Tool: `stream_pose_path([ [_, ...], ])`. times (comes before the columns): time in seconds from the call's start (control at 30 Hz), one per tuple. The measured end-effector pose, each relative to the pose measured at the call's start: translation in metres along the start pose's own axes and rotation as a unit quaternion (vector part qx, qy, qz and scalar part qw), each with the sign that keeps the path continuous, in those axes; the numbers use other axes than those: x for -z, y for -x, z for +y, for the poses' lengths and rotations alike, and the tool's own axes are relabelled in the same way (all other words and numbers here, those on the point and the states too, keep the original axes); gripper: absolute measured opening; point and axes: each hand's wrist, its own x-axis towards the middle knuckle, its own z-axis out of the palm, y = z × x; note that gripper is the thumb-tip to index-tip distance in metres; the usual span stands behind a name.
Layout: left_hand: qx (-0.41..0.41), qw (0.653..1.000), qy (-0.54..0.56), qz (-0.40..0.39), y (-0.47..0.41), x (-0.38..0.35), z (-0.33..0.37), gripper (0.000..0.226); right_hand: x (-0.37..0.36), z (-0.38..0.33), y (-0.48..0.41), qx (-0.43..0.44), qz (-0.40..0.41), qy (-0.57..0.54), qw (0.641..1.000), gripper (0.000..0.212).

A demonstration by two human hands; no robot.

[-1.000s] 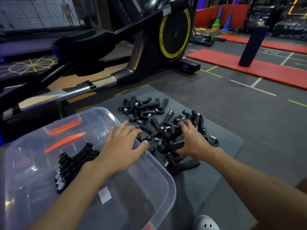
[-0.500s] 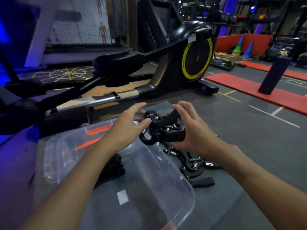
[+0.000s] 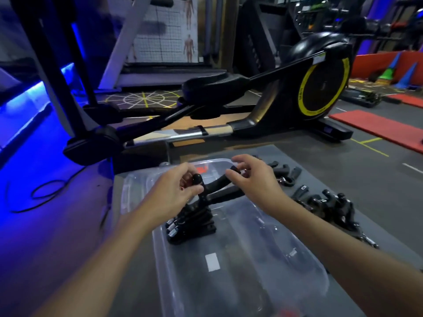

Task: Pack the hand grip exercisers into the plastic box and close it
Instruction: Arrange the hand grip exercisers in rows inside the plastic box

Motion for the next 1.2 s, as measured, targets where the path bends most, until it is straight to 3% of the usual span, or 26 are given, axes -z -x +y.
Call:
stream_pose_path([
  [0.07, 0.001, 1.0, 0.012, 0.006, 0.006, 0.001, -0.013, 0.021, -0.018, 0.001, -0.005, -0.027, -0.01, -0.047, 0.998, 0.011],
  [0.13, 0.005, 1.0, 0.009, 0.012, 0.01, 0.0, -0.022, 0.021, -0.032, 0.003, -0.007, -0.064, -0.015, -0.104, 0.992, 0.007],
  [0.23, 0.017, 1.0, -0.009, 0.018, 0.015, -0.001, -0.035, 0.021, -0.045, 0.006, -0.007, -0.126, -0.03, -0.162, 0.978, 0.016],
  [0.37, -0.015, 0.99, -0.141, 0.015, 0.02, 0.002, -0.048, 0.015, -0.06, 0.023, -0.007, -0.178, -0.014, -0.184, 0.967, 0.024],
  [0.5, -0.042, 0.975, -0.213, 0.048, 0.028, 0.005, -0.061, 0.034, -0.076, 0.049, -0.002, -0.214, -0.003, -0.157, 0.964, 0.028],
  [0.7, -0.004, 0.988, -0.15, 0.015, 0.042, 0.004, -0.08, 0.062, -0.105, 0.08, 0.006, -0.268, -0.006, -0.132, 0.954, 0.026],
  [1.03, 0.001, 0.987, -0.162, 0.021, 0.042, 0.001, -0.083, 0.063, -0.147, 0.097, 0.009, -0.33, -0.026, -0.208, 0.921, 0.025],
  [1.1, 0.002, 0.986, -0.164, 0.02, 0.041, 0.001, -0.086, 0.062, -0.146, 0.1, 0.011, -0.309, -0.049, -0.16, 0.936, 0.031],
  [1.2, -0.004, 0.986, -0.168, 0.02, 0.04, 0.0, -0.088, 0.061, -0.143, 0.107, 0.015, -0.229, -0.091, 0.0, 0.969, 0.042],
])
